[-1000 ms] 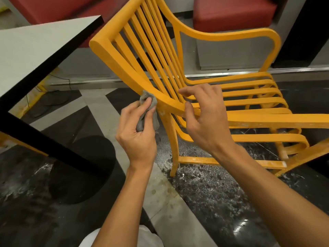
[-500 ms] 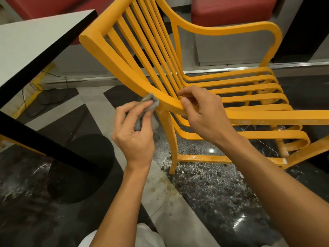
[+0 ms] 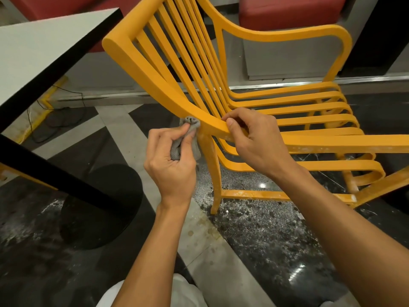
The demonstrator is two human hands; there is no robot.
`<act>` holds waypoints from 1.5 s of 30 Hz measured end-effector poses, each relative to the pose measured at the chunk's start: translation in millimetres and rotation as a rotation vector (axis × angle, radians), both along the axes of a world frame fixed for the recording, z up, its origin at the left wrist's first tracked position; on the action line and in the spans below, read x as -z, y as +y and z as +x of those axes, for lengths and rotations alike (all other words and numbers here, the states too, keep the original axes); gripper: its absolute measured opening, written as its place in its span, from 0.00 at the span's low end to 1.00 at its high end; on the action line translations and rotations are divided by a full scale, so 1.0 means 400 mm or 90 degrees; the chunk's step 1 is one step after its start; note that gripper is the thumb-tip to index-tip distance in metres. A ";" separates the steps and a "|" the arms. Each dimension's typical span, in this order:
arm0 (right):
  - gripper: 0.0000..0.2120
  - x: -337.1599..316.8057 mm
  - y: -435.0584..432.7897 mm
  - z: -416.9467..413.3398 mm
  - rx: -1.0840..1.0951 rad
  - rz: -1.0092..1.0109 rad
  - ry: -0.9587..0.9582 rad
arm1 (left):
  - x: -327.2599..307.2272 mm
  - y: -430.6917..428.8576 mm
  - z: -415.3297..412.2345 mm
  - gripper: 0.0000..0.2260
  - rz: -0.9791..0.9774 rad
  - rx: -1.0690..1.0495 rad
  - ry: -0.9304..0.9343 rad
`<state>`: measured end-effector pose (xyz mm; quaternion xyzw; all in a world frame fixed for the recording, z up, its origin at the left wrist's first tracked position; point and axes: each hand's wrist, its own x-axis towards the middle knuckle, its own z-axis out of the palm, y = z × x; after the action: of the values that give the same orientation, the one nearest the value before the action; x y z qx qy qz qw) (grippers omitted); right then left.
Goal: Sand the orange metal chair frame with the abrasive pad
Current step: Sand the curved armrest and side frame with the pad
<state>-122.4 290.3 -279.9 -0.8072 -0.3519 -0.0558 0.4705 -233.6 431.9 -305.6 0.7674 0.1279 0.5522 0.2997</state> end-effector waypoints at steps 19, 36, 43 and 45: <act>0.11 0.004 -0.002 0.012 0.000 0.001 -0.008 | 0.009 -0.019 0.006 0.03 0.052 0.036 0.047; 0.10 -0.009 -0.012 0.016 0.007 0.062 0.046 | 0.044 -0.055 0.018 0.04 0.046 0.103 0.069; 0.08 -0.032 -0.102 0.064 0.036 -0.058 0.003 | 0.044 -0.044 0.011 0.05 0.028 0.060 0.039; 0.08 -0.030 -0.134 0.084 0.053 -0.124 -0.021 | 0.047 -0.049 0.014 0.05 0.015 0.038 0.031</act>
<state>-88.9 236.8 -268.0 -0.8619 -0.3299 -0.0541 0.3813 -228.2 412.3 -324.3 0.7877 0.1057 0.5252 0.3041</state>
